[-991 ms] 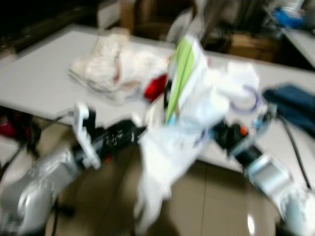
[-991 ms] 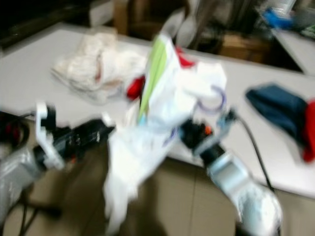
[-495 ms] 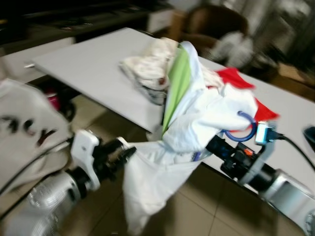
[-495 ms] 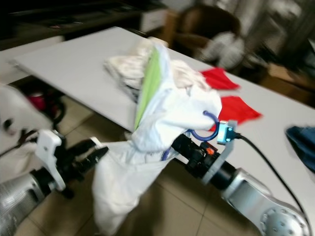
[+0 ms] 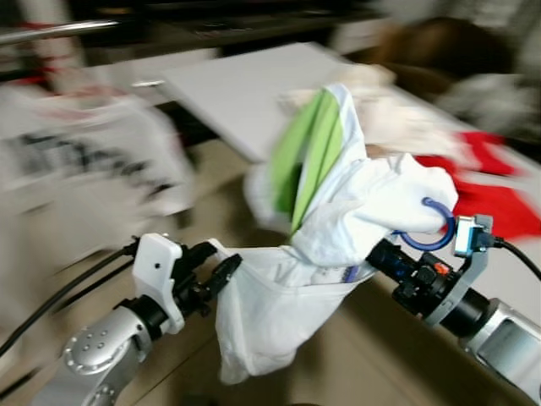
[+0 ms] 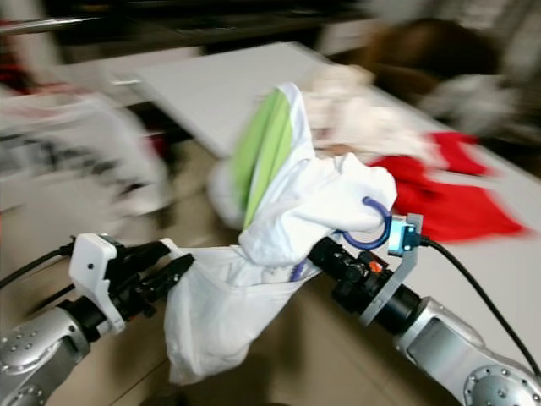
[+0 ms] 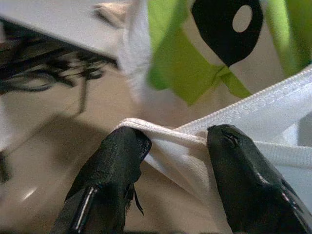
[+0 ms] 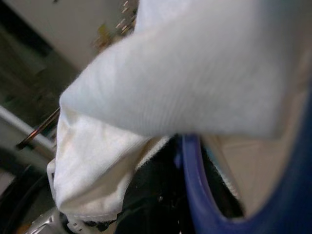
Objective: Hang hanger
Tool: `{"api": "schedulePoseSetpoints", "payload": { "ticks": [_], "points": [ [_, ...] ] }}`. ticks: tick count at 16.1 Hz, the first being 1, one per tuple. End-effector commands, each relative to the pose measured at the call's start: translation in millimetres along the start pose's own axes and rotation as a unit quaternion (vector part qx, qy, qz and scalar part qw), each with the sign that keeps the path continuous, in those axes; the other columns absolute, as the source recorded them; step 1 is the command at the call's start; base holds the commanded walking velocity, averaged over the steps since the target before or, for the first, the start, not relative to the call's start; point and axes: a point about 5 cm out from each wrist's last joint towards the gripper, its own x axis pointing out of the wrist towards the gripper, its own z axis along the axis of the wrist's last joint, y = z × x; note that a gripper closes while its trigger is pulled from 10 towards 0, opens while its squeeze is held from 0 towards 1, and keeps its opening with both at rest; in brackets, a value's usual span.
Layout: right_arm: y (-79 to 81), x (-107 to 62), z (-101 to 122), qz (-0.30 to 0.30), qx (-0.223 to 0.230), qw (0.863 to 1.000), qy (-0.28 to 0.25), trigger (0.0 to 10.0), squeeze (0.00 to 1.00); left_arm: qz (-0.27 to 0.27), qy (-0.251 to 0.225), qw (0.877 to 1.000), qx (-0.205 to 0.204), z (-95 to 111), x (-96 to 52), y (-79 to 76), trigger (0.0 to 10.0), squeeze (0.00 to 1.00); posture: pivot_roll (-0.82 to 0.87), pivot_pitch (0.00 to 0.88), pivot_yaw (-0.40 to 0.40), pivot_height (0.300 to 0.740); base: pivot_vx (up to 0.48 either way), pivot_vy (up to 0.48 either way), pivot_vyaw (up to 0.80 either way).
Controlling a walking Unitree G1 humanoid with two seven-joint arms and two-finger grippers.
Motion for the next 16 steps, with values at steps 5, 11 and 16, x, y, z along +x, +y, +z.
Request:
{"api": "schedulePoseSetpoints", "payload": {
  "ticks": [5,11,16],
  "points": [
    [-0.1,-2.3,-2.8,-0.008,-0.004,1.0,0.007,10.0,0.0,0.037,-0.015,0.999,0.035,10.9,1.3,10.1,10.0,0.0,-0.17,0.079,-0.146,0.74,0.0,0.0,0.8],
    [2.0,-1.5,-5.7,-0.007,-0.005,1.0,0.006,10.0,0.0,0.029,-0.012,0.999,0.038,11.7,3.5,7.1,10.0,0.0,-0.17,0.077,-0.139,0.74,0.0,0.0,0.8],
    [1.5,-1.3,-5.2,-0.009,-0.009,1.0,0.005,10.0,0.0,0.024,-0.008,0.999,0.043,11.8,5.2,7.0,10.0,0.0,-0.17,0.077,-0.135,0.74,0.0,0.0,0.8]
  ]
}}
